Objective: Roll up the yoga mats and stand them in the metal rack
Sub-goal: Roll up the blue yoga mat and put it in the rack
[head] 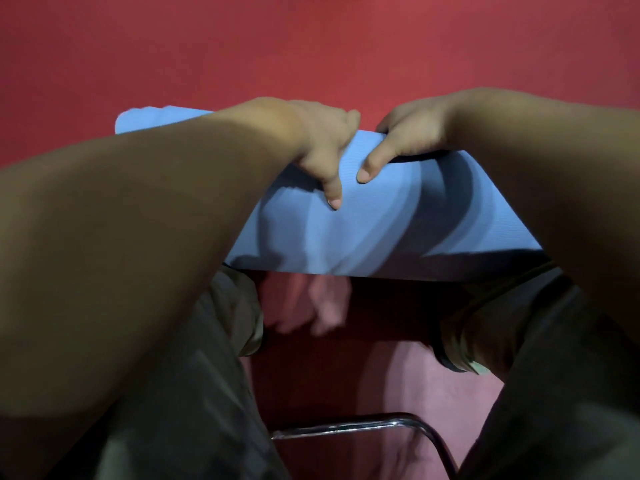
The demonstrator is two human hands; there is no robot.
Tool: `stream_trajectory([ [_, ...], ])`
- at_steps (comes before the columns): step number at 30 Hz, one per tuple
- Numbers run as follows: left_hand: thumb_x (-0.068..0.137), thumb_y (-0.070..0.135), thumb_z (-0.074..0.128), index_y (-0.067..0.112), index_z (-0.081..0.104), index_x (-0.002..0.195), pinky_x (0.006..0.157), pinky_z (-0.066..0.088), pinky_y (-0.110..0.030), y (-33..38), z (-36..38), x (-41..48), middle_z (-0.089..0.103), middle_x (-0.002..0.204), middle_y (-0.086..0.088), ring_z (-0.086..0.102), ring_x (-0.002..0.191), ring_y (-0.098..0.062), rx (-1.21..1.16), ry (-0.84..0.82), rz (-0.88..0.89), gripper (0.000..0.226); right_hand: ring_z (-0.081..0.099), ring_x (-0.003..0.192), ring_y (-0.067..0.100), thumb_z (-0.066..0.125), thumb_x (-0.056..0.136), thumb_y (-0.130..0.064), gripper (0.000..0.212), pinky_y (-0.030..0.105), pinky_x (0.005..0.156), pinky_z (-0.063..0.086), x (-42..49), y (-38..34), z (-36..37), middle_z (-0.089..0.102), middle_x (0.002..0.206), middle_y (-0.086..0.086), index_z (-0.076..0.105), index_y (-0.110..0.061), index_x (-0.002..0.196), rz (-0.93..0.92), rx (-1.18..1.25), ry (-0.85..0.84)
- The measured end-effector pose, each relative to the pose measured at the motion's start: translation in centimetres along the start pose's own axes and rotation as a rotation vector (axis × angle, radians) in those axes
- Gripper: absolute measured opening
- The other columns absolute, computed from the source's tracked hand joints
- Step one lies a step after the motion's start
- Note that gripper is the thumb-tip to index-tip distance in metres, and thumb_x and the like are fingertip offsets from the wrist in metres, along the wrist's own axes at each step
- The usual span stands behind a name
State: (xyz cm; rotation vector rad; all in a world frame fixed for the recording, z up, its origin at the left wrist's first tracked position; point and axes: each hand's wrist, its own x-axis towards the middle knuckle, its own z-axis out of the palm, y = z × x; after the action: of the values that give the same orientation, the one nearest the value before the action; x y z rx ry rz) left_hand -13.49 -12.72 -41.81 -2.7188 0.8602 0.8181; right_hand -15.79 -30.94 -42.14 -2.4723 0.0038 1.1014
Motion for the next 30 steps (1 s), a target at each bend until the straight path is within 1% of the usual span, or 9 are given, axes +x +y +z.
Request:
stream_trajectory([
  [5,0.043,0.071,0.097,0.025,0.049,0.111,0.082,0.057,-0.047,-0.6,-0.6,-0.5,0.063,0.098,0.004,0.062,0.084,-0.022,-0.032,0.003,0.003,0.095,0.082,0.089,0.031,0.095,0.045,-0.065,0.081,0.056,0.093,0.063,-0.3,-0.2,-0.3,0.083,0.099,0.002,0.080,-0.022,0.111,0.012,0.070,-0.027],
  [8,0.045,0.070,0.097,0.024,0.052,0.114,0.083,0.057,-0.046,-0.7,-1.2,-0.8,0.063,0.097,0.004,0.061,0.084,-0.021,-0.036,0.007,-0.002,0.095,0.082,0.089,0.030,0.095,0.050,-0.066,0.078,0.054,0.094,0.062,-0.7,-0.3,-0.7,0.083,0.099,0.001,0.080,-0.023,0.112,0.001,0.066,-0.044],
  [12,0.047,0.070,0.096,0.023,0.055,0.113,0.086,0.057,-0.045,-0.9,-1.4,-0.8,0.063,0.100,0.003,0.061,0.086,-0.021,-0.042,0.003,-0.007,0.091,0.081,0.092,0.022,0.093,0.058,-0.066,0.072,0.046,0.093,0.063,-1.4,-1.2,-1.0,0.082,0.102,-0.005,0.075,-0.028,0.116,-0.061,-0.033,-0.018],
  [15,0.044,0.074,0.094,0.026,0.061,0.108,0.088,0.059,-0.046,-1.3,-1.8,-0.6,0.068,0.101,0.003,0.066,0.090,-0.024,-0.079,-0.011,-0.024,0.086,0.074,0.102,0.022,0.098,0.052,-0.061,0.092,0.037,0.091,0.056,-2.0,-2.1,-1.1,0.077,0.111,-0.004,0.063,-0.025,0.128,-0.112,-0.173,-0.012],
  [17,0.041,0.076,0.092,0.030,0.064,0.106,0.088,0.061,-0.045,-1.7,-2.1,-0.6,0.072,0.099,0.005,0.070,0.089,-0.023,-0.130,-0.025,-0.036,0.084,0.064,0.115,0.026,0.100,0.046,-0.066,0.115,0.041,0.101,0.051,-1.9,-2.5,-1.0,0.066,0.125,-0.004,0.049,-0.027,0.141,-0.102,-0.321,0.052],
  [19,0.041,0.077,0.092,0.031,0.067,0.105,0.086,0.062,-0.044,-2.0,-2.3,-0.7,0.074,0.097,0.006,0.072,0.087,-0.023,-0.180,-0.051,-0.040,0.083,0.059,0.124,0.029,0.099,0.042,-0.070,0.129,0.048,0.108,0.050,-1.6,-2.9,-0.7,0.060,0.137,0.000,0.041,-0.027,0.149,-0.137,-0.409,0.128],
  [21,0.039,0.077,0.092,0.032,0.069,0.105,0.085,0.063,-0.043,-2.2,-2.5,-0.7,0.076,0.095,0.006,0.074,0.085,-0.022,-0.206,-0.075,-0.045,0.082,0.062,0.118,0.030,0.097,0.042,-0.070,0.123,0.049,0.104,0.053,-1.3,-2.9,-0.3,0.062,0.133,0.002,0.044,-0.026,0.145,-0.183,-0.436,0.187],
  [25,0.036,0.079,0.090,0.035,0.068,0.110,0.091,0.062,-0.044,-2.1,-2.0,-0.8,0.076,0.102,0.009,0.074,0.092,-0.020,-0.241,-0.127,-0.049,0.089,0.065,0.098,0.025,0.097,0.051,-0.065,0.095,0.045,0.091,0.058,-1.8,-2.6,-0.1,0.067,0.107,-0.004,0.055,-0.027,0.127,-0.168,-0.428,0.192],
  [30,0.046,0.083,0.086,0.037,0.054,0.129,0.100,0.056,-0.048,-1.6,-2.2,-0.8,0.066,0.116,0.010,0.067,0.104,-0.022,-0.240,-0.113,-0.047,0.099,0.066,0.096,0.021,0.099,0.052,-0.060,0.085,0.044,0.091,0.058,-1.9,-1.7,-0.9,0.068,0.104,-0.008,0.060,-0.030,0.122,-0.147,-0.345,0.172],
])
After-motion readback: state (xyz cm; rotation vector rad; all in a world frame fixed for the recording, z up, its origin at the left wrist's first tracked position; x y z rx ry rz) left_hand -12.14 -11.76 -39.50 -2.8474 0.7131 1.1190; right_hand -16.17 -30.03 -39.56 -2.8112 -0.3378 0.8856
